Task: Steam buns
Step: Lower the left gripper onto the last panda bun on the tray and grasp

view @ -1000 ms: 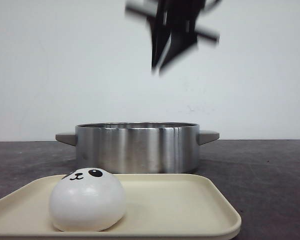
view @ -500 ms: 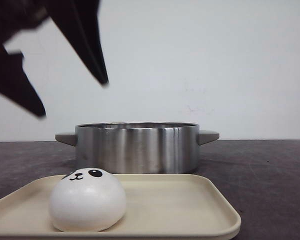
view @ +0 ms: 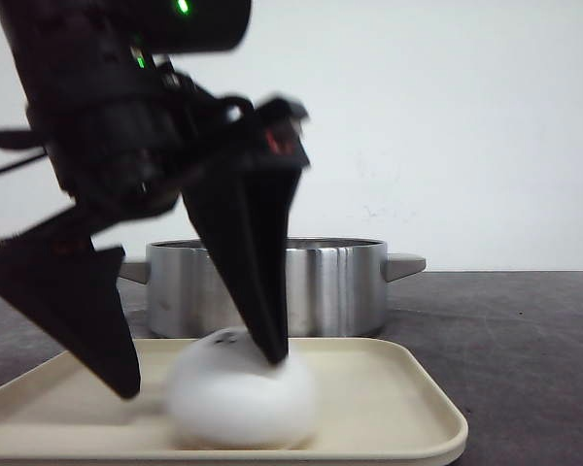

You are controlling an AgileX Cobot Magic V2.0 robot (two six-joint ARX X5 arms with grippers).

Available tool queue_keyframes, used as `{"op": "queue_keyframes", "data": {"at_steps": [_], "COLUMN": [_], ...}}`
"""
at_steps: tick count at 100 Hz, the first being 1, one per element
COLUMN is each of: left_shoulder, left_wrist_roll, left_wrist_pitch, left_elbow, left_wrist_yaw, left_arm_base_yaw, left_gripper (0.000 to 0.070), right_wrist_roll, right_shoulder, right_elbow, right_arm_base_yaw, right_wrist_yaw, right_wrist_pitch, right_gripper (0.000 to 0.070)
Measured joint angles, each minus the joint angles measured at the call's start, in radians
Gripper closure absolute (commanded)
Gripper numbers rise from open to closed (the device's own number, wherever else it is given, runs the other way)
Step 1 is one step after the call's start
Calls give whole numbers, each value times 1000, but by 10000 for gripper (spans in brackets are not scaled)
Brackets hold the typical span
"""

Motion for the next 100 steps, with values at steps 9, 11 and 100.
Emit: {"op": "queue_keyframes", "data": {"at_steps": [9, 11, 100], "left_shoulder": [16, 19, 34], "left_wrist_roll": [0, 0, -99], "left_wrist_pitch": [6, 6, 182], "left_elbow": [0, 0, 0], "left_wrist_yaw": [0, 0, -97], "left_arm_base_yaw": [0, 0, -16], "left_gripper": [105, 105, 69], "right_wrist_roll": [0, 0, 0], "right_shoulder": [0, 0, 0], "right_elbow": [0, 0, 0], "right_arm_base_yaw": [0, 0, 17], "right_wrist_yaw": [-2, -1, -2], "right_wrist_pitch": [-2, -3, -9], "right_gripper": [691, 691, 691]}}
